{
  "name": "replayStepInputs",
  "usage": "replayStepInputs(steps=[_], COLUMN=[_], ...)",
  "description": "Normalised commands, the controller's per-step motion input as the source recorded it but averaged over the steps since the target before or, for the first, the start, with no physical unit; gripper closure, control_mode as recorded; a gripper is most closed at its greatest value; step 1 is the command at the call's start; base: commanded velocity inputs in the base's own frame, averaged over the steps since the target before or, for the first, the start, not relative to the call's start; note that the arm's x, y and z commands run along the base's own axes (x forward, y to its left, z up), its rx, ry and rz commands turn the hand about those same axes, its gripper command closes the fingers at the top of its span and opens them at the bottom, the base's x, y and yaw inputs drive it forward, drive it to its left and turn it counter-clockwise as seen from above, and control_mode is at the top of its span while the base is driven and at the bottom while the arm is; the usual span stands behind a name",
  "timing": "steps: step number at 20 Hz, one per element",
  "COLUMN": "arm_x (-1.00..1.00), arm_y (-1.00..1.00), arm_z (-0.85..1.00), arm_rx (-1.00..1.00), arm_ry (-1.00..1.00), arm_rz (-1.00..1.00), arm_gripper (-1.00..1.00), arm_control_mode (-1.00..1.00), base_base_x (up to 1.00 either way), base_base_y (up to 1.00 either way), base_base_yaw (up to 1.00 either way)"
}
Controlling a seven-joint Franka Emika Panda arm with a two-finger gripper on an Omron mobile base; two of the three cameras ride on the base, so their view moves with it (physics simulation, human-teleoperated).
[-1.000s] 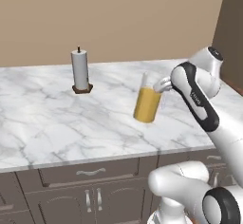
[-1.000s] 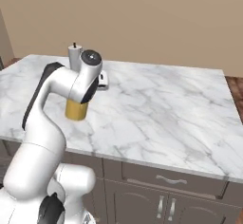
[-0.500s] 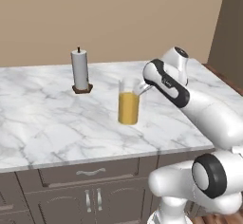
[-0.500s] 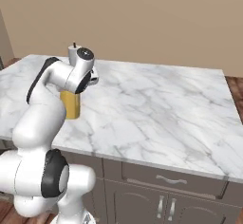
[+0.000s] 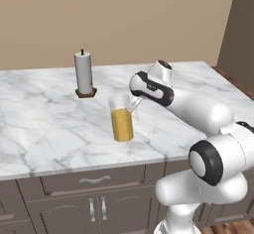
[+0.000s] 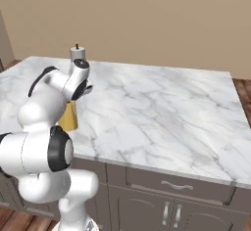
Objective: Place the pitcher and cup on the dining counter for serving.
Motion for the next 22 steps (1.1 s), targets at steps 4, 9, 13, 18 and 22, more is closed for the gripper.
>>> replayStepInputs(steps=[4,9,13,18,22], arm_x=[0.0,0.0,-0.03,-0.03,0.0], arm_y=[0.28,0.06,-0.02,-0.06,-0.02], arm_z=[-0.7,-0.61,-0.56,-0.16,0.0], arm_rx=[-0.13,-0.04,0.01,0.04,0.0], arm_ry=[-0.01,-0.2,-0.22,-0.05,0.0], arm_rz=[0.14,0.08,0.02,0.0,0.0], arm_gripper=[1.0,1.0,1.0,-1.0,-1.0], arm_control_mode=[-1.0,-1.0,-1.0,-1.0,-1.0], base_base_x=[0.0,0.0,0.0,0.0,0.0], base_base_y=[0.0,0.0,0.0,0.0,0.0], base_base_yaw=[0.0,0.0,0.0,0.0,0.0])
